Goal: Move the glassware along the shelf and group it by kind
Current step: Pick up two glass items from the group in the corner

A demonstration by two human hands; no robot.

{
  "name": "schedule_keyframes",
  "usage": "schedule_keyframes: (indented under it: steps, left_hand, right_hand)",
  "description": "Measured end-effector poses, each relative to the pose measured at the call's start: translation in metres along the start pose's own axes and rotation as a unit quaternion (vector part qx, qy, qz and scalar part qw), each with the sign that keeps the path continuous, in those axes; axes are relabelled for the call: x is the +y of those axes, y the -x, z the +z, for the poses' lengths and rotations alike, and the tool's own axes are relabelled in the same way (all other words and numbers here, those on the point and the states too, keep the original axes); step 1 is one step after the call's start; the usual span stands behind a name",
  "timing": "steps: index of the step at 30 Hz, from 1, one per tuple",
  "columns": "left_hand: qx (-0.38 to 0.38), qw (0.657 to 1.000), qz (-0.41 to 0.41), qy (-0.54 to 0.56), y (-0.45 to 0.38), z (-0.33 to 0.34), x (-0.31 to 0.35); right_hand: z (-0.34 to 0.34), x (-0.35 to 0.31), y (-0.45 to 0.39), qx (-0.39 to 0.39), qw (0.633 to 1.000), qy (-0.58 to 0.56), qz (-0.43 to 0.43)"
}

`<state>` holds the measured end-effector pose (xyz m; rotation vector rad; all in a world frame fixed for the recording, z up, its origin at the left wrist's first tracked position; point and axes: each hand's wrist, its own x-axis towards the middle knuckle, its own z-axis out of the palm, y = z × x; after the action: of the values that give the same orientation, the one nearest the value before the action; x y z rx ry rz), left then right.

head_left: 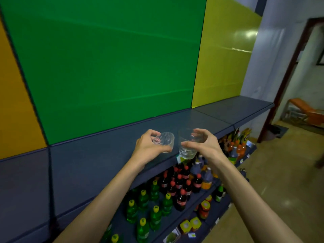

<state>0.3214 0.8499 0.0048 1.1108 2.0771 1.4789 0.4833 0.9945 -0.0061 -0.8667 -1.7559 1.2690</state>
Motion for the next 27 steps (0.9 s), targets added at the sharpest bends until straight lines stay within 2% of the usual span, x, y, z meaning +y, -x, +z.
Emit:
schedule_keyframes:
  steps: [5,13,21,27]
  left_hand:
    - [0.003,1.000,-0.019,-0.020,-0.091,0.027,0.004]
    - [0.031,0.996,-0.064,-0.050,-0.184,0.060,-0.002]
    - [0.111,0.986,-0.106,-0.065,-0.243,0.094,-0.014]
    - [0.188,0.962,-0.169,-0.105,-0.276,0.118,-0.023]
  right_hand:
    - [-0.026,0.017,-0.106,-0.010,0.999,0.052,0.001]
    - [-0.026,0.041,-0.232,-0.038,0.999,0.022,-0.002]
    - [-0.018,0.076,-0.324,-0.112,0.994,0.000,-0.012]
    - [-0.030,0.095,-0.396,-0.156,0.987,0.008,-0.021]
